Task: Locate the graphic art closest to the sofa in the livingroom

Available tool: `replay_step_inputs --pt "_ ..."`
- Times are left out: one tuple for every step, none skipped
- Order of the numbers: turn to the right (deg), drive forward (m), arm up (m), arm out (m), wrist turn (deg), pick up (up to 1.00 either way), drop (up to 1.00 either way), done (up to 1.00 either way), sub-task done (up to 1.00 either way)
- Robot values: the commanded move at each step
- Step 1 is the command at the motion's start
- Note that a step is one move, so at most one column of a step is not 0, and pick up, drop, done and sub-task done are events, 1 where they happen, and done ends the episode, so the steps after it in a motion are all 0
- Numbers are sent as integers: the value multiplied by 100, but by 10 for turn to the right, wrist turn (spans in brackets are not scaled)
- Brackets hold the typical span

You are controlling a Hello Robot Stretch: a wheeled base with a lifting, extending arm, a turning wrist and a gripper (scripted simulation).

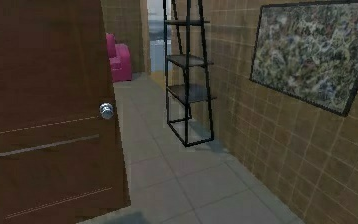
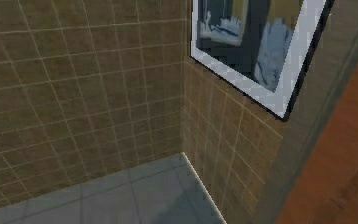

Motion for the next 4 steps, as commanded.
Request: replay_step_inputs --pt "0 100 0 0 0 0 0 0 0" --pt "0 30 0 0 0 0 0 0 0" --pt "-120 0 0 0 0 0 0 0 0" --pt "0 60 0 0 0 0 0 0 0"
